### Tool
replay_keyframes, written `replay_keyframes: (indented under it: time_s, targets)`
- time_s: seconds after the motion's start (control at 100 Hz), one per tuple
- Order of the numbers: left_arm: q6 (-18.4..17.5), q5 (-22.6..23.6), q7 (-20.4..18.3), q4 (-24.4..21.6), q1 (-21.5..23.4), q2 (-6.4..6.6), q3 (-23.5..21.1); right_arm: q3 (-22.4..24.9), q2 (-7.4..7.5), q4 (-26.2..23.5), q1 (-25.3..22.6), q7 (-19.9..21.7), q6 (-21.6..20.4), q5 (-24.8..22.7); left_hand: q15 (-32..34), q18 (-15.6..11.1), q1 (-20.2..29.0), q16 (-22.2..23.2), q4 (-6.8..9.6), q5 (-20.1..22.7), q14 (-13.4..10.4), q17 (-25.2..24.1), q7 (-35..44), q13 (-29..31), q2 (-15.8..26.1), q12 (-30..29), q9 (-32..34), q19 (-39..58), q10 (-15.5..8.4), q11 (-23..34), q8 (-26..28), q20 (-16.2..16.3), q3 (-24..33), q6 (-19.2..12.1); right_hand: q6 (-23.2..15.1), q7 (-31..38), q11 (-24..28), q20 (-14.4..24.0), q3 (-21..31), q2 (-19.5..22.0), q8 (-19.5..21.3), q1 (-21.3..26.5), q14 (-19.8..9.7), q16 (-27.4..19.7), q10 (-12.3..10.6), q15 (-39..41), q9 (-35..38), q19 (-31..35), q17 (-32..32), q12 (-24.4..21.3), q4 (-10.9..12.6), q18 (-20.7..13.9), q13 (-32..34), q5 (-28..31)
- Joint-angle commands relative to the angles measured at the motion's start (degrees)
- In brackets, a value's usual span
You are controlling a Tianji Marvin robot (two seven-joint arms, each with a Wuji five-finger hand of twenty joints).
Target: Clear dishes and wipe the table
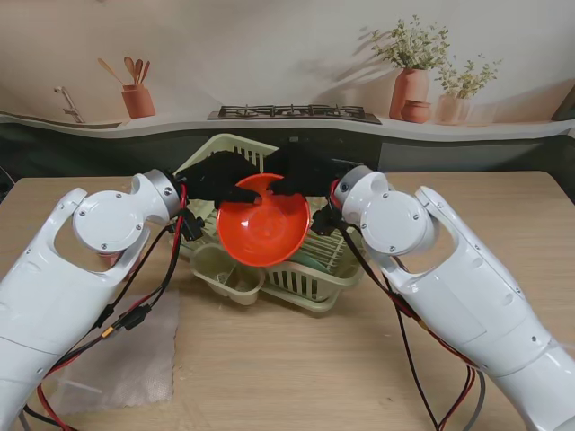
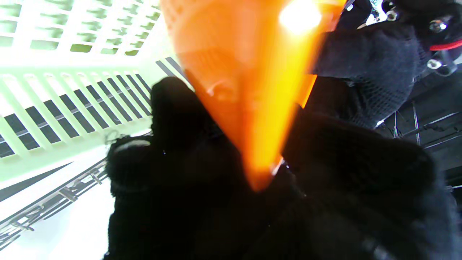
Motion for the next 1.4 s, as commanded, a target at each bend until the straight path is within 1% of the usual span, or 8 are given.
replay_keyframes:
  time_s: [0.0, 0.2, 0.47, 0.61, 0.7, 0.94, 1.33, 1.39]
  targets:
    - [0.05, -0.53, -0.43, 0.95, -1.46, -0.50, 0.28, 0.19, 0.16, -1.03, -0.77, 1.82, -0.67, 0.62, 3.85, -3.53, 4.46, 2.60, -1.07, 1.76, 2.65, 4.38, 3.41, 2.01, 2.46, 2.21, 0.58, 7.08, 0.75, 2.84, 2.10, -1.41, 7.27, -6.25, -10.81, 6.33, -1.88, -1.31, 1.95, 5.31, -2.06, 6.14, 0.25, -1.94, -1.27, -3.25, -1.85, -3.77, -5.66, -2.44, 2.34, -3.28, -3.12, 1.73]
    - [-0.78, -1.44, -0.05, 3.65, -3.66, -0.85, 1.63, 1.39, 0.69, -0.75, -1.52, 2.69, -2.83, -0.77, 9.57, -6.87, 4.69, 7.95, -1.05, -0.95, 1.01, 6.03, 6.78, 3.79, 3.89, 2.67, -0.82, 14.09, 1.14, 8.97, 13.97, -0.37, 6.93, -8.32, -11.23, 5.54, -5.35, -5.00, 0.16, 3.94, -6.59, 3.13, -1.55, -6.35, -4.09, -11.73, -5.81, -12.24, -15.61, -5.70, 2.98, -4.11, -9.35, -3.33]
    - [-2.08, -1.66, 0.93, 6.24, -6.13, -1.33, 4.15, 4.12, 1.22, -1.04, -3.44, 2.92, -5.27, -2.16, 15.66, -12.17, 2.65, 13.63, -2.42, -3.31, -2.20, 7.83, 16.48, 10.00, 1.71, 1.58, 1.00, 23.97, 1.54, 11.97, 8.54, 1.81, 10.02, -9.05, -11.06, 2.39, -5.11, -8.24, -7.73, 4.96, -8.43, -2.00, -2.50, -7.93, -5.55, -18.47, -12.97, -17.46, -22.68, -7.66, 4.28, -5.19, -16.17, -9.45]
    - [-2.57, -1.56, 0.68, 7.08, -7.26, -1.39, 5.13, 6.10, 1.56, -1.55, -5.18, 3.25, -6.51, -2.46, 19.83, -16.85, 2.77, 17.98, -2.79, -5.07, -5.17, 8.44, 19.06, 12.26, 2.58, 1.68, 0.33, 28.82, 1.63, 15.34, 10.55, 3.35, 9.28, -8.84, -11.02, -3.43, -6.16, -9.61, -12.73, 6.00, -6.47, -5.66, -3.16, -8.55, -5.88, -21.47, -16.22, -20.68, -25.97, -8.93, 5.90, -4.57, -19.18, -10.37]
    - [-3.38, -1.40, 0.88, 7.77, -7.97, -1.46, 5.65, 7.12, 1.80, -1.57, -5.95, 3.64, -7.37, -2.76, 21.64, -18.82, 2.52, 19.34, -3.05, -5.71, -6.33, 8.66, 20.18, 12.45, 2.81, 1.98, 0.17, 30.38, 1.51, 16.59, 11.67, 4.16, 9.17, -9.07, -11.16, -11.74, -7.10, -10.02, -9.61, 4.98, 1.50, -10.94, -3.32, -8.77, -5.96, -23.43, -18.46, -22.49, -27.85, -9.52, 10.31, -4.82, -21.28, -9.98]
    - [-3.84, -2.02, 0.89, 9.23, -9.86, -1.69, 6.08, 10.54, 2.55, -2.86, -8.47, 5.78, -8.15, -2.16, 22.36, -19.54, 2.17, 19.62, -3.23, -5.95, -6.38, 8.73, 20.64, 12.49, 2.89, 2.16, 0.13, 31.05, 1.20, 17.06, 12.08, 4.53, 9.02, -9.48, -10.64, -14.87, -8.67, -12.18, -9.53, 3.88, 2.73, -16.23, -3.34, -10.18, -6.20, -27.38, -21.02, -28.08, -31.33, -9.94, 9.99, -2.77, -24.42, -12.27]
    - [-4.95, -2.84, 0.97, 12.00, -13.40, -2.09, 6.34, 18.22, 3.53, -5.97, -15.11, 7.08, -12.62, -3.23, 22.76, -20.21, 2.12, 20.04, -3.26, -6.43, -5.40, 8.78, 21.23, 12.41, 3.55, 2.63, -0.26, 31.52, 0.88, 17.97, 12.86, 4.60, 8.24, -10.10, -9.28, -14.62, -7.25, -12.02, -10.63, 5.44, 3.76, -14.99, -3.26, -9.46, -6.19, -26.64, -20.51, -27.72, -29.91, -9.16, 10.05, -1.13, -23.75, -12.27]
    - [-5.27, -2.99, 1.05, 12.84, -14.24, -2.20, 6.54, 19.54, 3.63, -6.15, -16.52, 6.97, -13.54, -3.59, 22.86, -20.27, 2.07, 20.00, -3.24, -6.47, -6.94, 8.77, 21.29, 12.50, 3.52, 2.58, -0.32, 31.55, 0.84, 17.99, 12.93, 4.58, 8.15, -10.24, -9.10, -14.10, -6.67, -11.66, -10.92, 5.84, 4.16, -14.30, -3.00, -9.18, -6.12, -25.97, -20.17, -26.72, -29.27, -8.95, 10.13, -1.01, -23.37, -11.84]
